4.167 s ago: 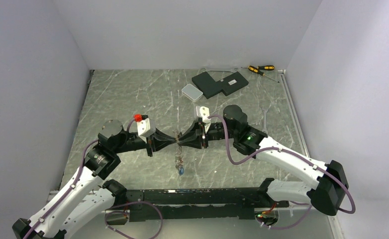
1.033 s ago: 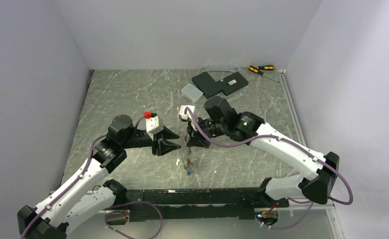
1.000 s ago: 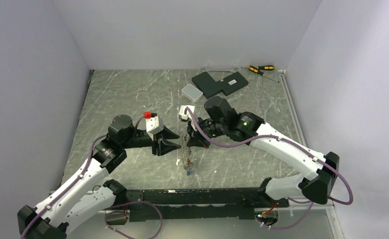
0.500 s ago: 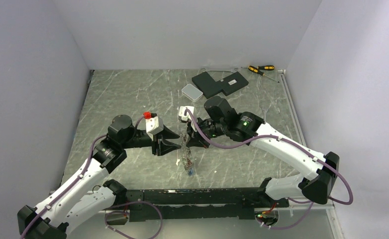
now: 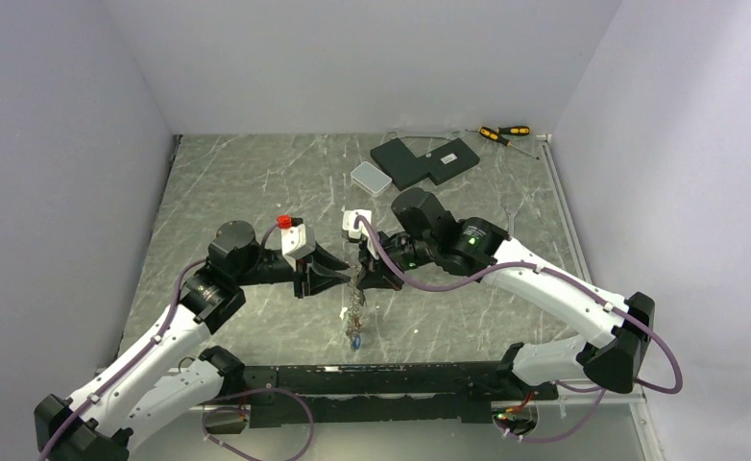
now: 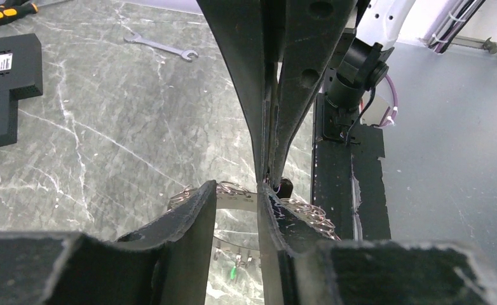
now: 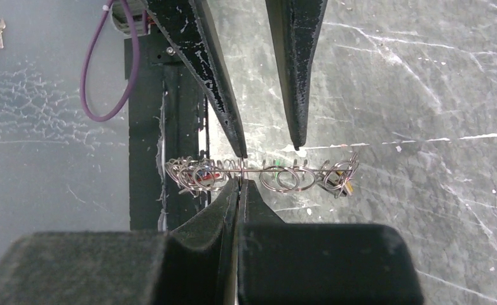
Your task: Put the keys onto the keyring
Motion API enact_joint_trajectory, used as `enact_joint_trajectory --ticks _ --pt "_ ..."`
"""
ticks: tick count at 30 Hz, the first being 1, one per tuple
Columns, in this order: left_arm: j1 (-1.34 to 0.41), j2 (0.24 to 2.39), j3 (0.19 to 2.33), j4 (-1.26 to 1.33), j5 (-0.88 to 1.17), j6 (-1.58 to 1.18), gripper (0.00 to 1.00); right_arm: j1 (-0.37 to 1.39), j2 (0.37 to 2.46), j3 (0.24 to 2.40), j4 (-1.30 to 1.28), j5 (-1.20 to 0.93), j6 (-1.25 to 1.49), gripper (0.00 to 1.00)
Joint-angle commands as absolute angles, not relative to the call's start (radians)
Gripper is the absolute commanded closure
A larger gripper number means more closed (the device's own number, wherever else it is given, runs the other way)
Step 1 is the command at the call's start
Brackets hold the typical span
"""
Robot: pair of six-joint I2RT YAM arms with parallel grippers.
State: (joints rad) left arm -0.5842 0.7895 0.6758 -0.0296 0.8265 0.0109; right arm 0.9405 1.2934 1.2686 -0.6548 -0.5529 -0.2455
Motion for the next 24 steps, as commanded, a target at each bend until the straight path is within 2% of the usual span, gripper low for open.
enact_joint_trajectory --ticks 1,7,19,24 --pt "-0.589 0.798 0.703 0.009 0.852 0.006 0.67 0.953 1.277 1.325 -0.602 -0.587 -0.264 1.0" --pt "-0.589 0.808 0.706 0.003 0.87 0.006 0.71 0.957 1.278 1.322 -0.592 -0.577 -0.264 1.0" --pt "-0.589 0.766 0.712 -0.024 0.853 0.016 0.5 0.956 1.286 1.333 -0.626 -0.539 -0.28 1.0" --pt "-0.589 0.761 0.723 -0.039 0.922 0.021 0.4 0.957 1.274 1.325 -0.615 -0.526 -0.273 1.0"
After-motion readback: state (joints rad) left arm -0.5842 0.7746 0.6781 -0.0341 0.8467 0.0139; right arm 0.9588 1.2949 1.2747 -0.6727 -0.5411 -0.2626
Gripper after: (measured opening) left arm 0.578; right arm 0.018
